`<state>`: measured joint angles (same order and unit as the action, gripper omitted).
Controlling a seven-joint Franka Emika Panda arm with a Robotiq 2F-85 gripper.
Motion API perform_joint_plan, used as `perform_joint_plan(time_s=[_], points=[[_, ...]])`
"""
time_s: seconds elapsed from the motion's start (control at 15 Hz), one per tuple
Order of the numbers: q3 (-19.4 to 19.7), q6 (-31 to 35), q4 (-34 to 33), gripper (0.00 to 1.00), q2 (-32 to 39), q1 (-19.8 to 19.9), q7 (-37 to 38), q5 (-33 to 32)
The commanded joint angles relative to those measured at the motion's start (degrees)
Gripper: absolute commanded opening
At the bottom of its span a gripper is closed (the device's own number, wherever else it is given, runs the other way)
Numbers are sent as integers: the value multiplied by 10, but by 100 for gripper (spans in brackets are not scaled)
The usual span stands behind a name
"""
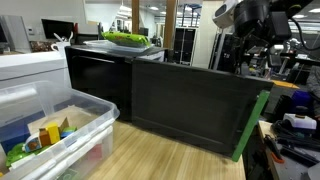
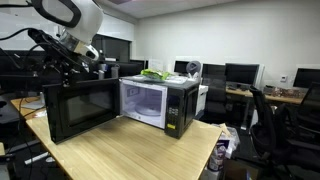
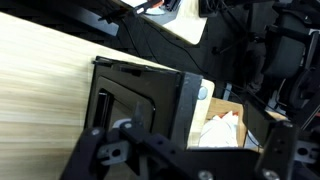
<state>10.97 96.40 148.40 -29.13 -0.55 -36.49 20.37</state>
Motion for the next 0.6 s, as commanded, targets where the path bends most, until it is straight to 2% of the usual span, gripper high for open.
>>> perform_joint_plan(time_s=[0.0,0.27,0.53], points=[[16,0,-29,100,2,18,-4,-2],[35,27,-71,100,26,33,12,16],[48,105,-101,100,66,47,58,51]])
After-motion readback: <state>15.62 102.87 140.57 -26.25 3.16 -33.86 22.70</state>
